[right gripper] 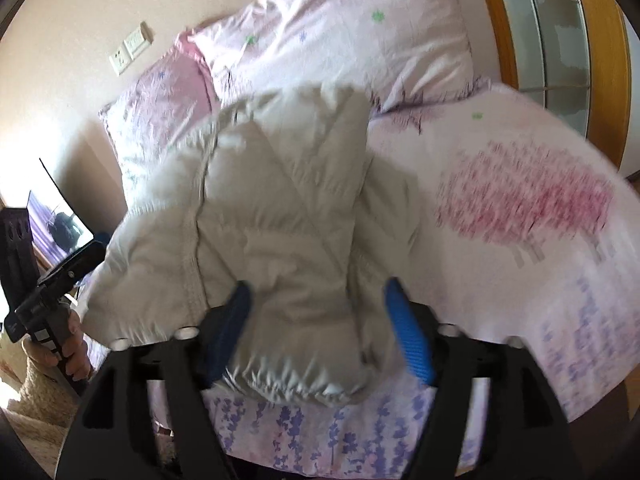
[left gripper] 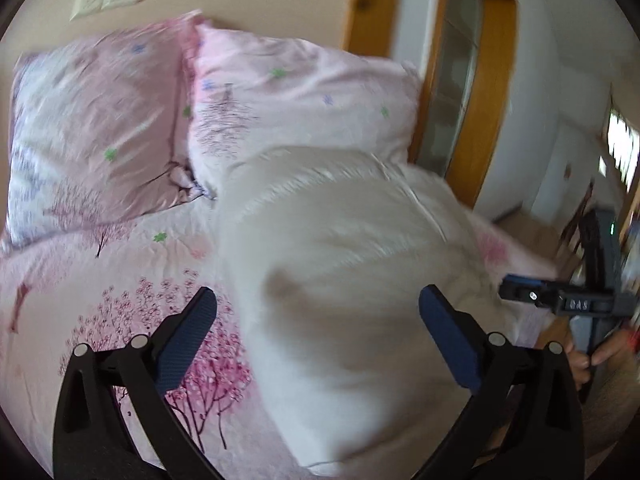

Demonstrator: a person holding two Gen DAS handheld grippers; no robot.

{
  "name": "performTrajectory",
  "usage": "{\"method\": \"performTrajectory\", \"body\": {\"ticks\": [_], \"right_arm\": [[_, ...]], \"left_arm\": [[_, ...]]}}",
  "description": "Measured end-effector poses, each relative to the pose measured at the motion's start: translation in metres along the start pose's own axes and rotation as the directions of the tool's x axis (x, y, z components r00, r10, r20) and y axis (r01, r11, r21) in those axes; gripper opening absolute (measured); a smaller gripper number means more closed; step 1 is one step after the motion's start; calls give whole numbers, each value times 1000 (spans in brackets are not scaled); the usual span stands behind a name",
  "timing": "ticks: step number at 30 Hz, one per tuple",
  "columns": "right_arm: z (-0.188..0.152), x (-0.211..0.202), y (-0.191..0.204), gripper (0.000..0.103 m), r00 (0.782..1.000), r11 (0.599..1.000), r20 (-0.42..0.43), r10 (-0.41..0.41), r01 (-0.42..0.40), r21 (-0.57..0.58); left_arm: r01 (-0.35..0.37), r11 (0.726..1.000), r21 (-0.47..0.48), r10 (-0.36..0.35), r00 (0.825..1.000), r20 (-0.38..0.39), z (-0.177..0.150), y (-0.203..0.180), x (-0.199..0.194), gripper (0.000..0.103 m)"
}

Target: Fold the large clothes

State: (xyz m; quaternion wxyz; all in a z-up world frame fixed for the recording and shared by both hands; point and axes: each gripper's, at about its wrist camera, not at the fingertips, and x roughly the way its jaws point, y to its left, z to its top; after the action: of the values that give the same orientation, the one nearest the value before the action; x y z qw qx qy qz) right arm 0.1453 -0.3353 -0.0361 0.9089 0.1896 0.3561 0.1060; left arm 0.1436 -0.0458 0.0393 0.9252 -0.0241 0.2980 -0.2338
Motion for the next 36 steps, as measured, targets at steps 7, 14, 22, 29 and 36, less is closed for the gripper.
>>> {"method": "performTrajectory", "body": {"ticks": [7,14,22,29,36], "right_arm": [[42,17,-35,102,987,980,-158,31,1,197],[58,60,-64,102,923,919,-301,240,-116,378],[59,106,-78,102,855,859,-370,363,-153,489],[52,130,-88,102,790,813,-393,470,-214,541],[49,144,-84,102,726,779,-411,552,-272,564]], "left_arm": [[113,972,-208,-133,987,-85,13,53,19,101],[238,889,-392,-303,946,-112,10,74,49,101],[286,849,-445,-393,904,-170,20,77,84,101],[313,825,-471,-441,877,-190,19,84,104,101],[342,790,-509,-485,856,-178,12,92,115,101]]}}
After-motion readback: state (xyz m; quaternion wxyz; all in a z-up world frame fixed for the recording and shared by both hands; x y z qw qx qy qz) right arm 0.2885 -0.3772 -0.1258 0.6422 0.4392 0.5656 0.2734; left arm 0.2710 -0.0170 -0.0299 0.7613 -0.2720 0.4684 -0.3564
